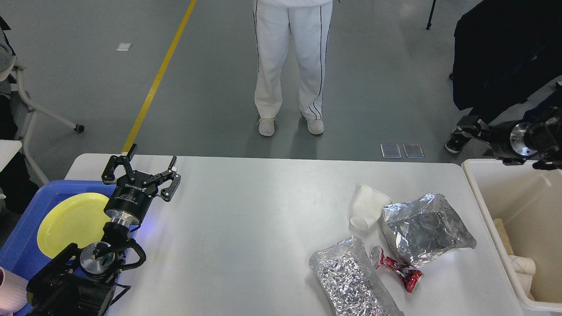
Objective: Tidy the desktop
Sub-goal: 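Raise the right gripper and move it over the crumpled foil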
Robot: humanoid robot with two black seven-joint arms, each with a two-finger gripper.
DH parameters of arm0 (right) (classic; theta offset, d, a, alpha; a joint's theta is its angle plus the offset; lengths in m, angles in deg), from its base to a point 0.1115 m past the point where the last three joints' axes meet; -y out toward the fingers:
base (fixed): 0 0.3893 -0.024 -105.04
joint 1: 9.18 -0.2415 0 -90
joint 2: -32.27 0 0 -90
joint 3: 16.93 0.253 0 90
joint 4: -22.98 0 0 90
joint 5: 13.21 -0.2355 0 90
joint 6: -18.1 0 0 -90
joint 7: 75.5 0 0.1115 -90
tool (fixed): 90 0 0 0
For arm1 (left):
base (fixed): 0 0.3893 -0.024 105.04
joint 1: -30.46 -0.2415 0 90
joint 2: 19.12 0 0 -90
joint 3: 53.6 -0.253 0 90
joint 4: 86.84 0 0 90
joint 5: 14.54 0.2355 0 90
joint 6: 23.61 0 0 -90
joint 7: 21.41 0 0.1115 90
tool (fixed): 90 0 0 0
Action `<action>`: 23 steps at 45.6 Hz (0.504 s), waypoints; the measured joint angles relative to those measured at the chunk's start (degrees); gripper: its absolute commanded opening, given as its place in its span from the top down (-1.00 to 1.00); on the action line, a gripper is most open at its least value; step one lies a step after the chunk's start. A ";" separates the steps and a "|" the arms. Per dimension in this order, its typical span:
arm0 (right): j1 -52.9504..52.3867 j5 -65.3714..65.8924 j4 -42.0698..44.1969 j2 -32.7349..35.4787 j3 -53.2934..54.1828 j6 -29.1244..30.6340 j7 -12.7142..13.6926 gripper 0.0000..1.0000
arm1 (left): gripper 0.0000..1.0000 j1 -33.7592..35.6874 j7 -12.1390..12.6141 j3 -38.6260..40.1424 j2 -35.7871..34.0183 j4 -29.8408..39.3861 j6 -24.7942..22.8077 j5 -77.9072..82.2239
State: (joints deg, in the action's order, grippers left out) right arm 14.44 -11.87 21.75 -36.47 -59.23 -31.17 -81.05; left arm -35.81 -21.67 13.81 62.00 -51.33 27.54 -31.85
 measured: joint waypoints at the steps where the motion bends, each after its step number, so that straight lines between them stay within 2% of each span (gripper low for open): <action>1: -1.64 0.00 -0.10 -0.16 -0.07 2.32 -0.79 -1.00 | -0.93 0.00 0.00 0.00 0.00 0.00 0.00 0.00; 7: -10.84 0.15 -3.09 -1.54 -0.28 12.38 -2.80 -1.00 | -0.93 0.00 0.00 0.00 0.00 0.00 0.00 0.00; 13: -20.66 1.16 -12.86 -1.79 -1.35 14.14 -2.79 -1.00 | -0.93 0.00 0.00 0.01 0.00 0.00 0.00 0.00; 16: -26.28 2.38 -21.29 -1.64 -3.55 14.25 -2.46 -1.00 | -0.93 0.00 0.00 0.01 0.00 0.00 0.00 0.00; 23: -40.49 3.66 -47.71 -1.52 -8.99 14.18 -0.70 -1.00 | -0.93 0.00 0.00 0.04 0.00 0.00 0.00 0.00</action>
State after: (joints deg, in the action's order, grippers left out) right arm -26.04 -8.21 -25.96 -37.99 -68.22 -16.99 -81.75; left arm -35.81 -21.67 13.85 62.00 -51.33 27.54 -31.85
